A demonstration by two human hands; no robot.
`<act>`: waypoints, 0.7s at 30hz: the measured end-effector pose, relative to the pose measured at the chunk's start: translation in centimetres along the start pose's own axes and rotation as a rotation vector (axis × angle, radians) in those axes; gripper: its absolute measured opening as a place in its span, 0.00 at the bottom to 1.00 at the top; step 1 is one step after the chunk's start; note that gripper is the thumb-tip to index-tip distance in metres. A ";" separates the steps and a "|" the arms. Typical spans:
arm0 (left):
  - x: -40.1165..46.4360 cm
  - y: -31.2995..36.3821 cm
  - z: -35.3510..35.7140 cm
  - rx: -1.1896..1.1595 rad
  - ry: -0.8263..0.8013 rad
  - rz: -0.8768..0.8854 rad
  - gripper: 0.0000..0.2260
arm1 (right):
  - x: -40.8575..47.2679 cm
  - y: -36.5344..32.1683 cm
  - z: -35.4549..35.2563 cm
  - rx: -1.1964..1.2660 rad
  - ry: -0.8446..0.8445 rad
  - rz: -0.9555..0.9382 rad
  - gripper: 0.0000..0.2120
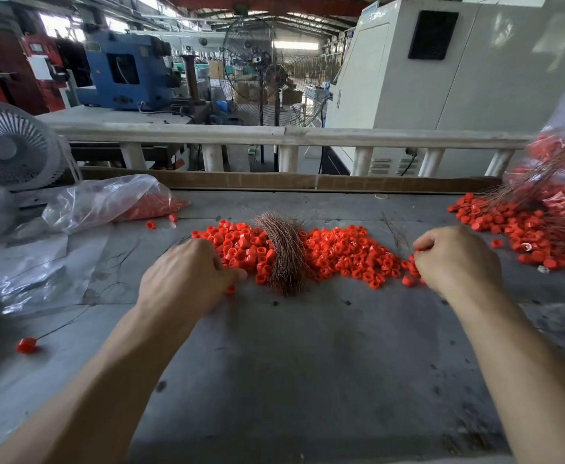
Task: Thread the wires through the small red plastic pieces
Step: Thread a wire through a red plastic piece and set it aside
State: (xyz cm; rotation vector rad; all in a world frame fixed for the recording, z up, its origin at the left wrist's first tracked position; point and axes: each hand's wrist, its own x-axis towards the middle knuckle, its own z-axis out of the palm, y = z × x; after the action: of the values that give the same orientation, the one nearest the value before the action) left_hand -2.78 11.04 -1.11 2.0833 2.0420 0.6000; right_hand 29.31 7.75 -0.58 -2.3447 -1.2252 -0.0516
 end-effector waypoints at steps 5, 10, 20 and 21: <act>0.1 0.0 0.2 0.021 -0.067 0.031 0.16 | 0.4 0.2 0.2 -0.055 -0.021 0.033 0.12; 0.0 -0.1 0.3 -0.022 -0.034 0.066 0.11 | 0.1 0.0 0.3 -0.100 -0.020 0.007 0.12; 0.0 0.3 0.5 -0.220 0.002 0.059 0.11 | -2.2 -2.7 1.3 0.342 0.059 -0.404 0.05; 0.0 0.3 0.6 -0.228 0.002 0.050 0.11 | -2.7 -3.2 1.6 0.369 0.007 -0.461 0.04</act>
State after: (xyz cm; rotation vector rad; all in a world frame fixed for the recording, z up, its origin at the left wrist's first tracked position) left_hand -2.27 11.09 -1.51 2.0060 1.8303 0.8023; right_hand 24.90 7.94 -1.37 -1.7181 -1.5957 0.0128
